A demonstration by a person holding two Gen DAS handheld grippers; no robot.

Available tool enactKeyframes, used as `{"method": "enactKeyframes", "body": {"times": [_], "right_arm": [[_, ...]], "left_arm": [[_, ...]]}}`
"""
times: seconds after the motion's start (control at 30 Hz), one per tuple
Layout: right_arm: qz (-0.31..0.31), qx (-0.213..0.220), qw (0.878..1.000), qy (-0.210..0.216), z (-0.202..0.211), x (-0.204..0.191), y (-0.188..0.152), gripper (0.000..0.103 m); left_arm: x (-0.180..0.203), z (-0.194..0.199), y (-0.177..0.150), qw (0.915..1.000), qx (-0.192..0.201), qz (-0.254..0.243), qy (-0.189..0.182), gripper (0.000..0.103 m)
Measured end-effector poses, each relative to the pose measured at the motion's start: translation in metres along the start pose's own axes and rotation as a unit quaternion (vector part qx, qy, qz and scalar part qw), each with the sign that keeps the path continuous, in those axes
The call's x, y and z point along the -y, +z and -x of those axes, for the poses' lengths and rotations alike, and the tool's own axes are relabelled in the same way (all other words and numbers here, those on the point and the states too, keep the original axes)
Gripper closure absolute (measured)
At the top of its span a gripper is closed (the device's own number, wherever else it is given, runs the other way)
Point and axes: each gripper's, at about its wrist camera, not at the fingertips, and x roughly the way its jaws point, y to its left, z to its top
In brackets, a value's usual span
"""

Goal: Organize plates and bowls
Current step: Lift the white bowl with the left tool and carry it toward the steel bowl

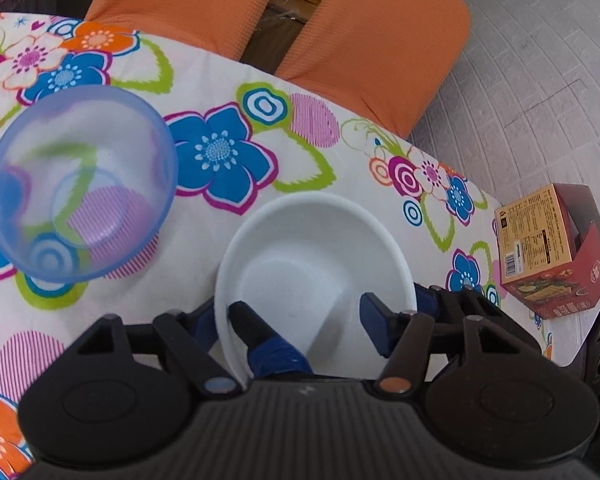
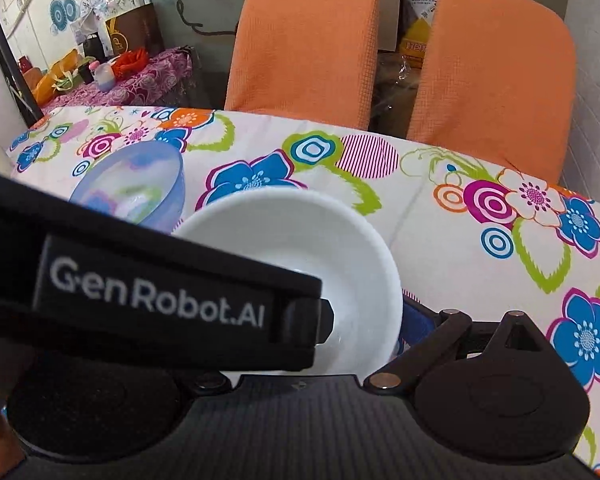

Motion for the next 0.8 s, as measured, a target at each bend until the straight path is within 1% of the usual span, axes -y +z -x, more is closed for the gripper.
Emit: {"method": "enactKeyframes", "body": {"times": [0.07,0.17,0.23,0.33,0.37,0.47,0.57,0.63,0.7,0.73,0.8], "right_arm": [[-0.001,-0.006,1.0,-0.004,0.002,-0.001,-0.003,0.017],[-0.026,-0.021,0.999,0.0,0.002,0.001,-0.008,0.017],[-0.023,-0.015,1.0,0.003,0.006,0.001,-0.012,0.017],[-0.02,-0.007,0.999,-0.03,0.012,0.002,-0.019,0.017],[-0.018,-0.004,0.999,-0.034,0.015,0.003,-0.022,0.017],[-0.024,0.006,0.999,-0.029,0.023,0.006,-0.03,0.017],[-0.022,0.012,0.999,-0.024,0.024,0.0,-0.035,0.017],[-0.018,0.006,0.999,-0.033,0.018,-0.005,-0.036,0.017],[-0.018,0.002,1.0,-0.023,0.013,-0.005,-0.038,0.017],[-0.018,0.003,1.0,-0.021,0.011,-0.004,-0.039,0.017],[-0.007,0.009,1.0,-0.029,0.011,-0.002,-0.041,0.017]], "left_arm": [[0.0,0.002,-0.005,1.0,-0.001,-0.005,-0.001,0.041],[0.0,0.006,-0.013,1.0,-0.003,-0.007,0.001,0.041],[-0.001,0.007,-0.016,0.9999,-0.002,-0.014,-0.003,0.041],[-0.005,0.011,-0.019,1.0,-0.001,-0.007,-0.005,0.041],[-0.006,0.012,-0.02,0.9999,-0.002,-0.007,-0.007,0.041],[-0.008,0.013,-0.021,1.0,0.002,-0.003,-0.008,0.041],[-0.004,0.011,-0.022,0.9999,0.007,-0.008,-0.003,0.041],[-0.001,0.01,-0.022,0.9999,0.004,-0.014,-0.002,0.041],[-0.001,0.01,-0.021,0.9997,-0.003,-0.023,-0.005,0.041],[-0.001,0.01,-0.021,0.9995,-0.006,-0.029,-0.007,0.042],[-0.003,0.011,-0.02,0.9994,-0.008,-0.033,-0.008,0.044]]}}
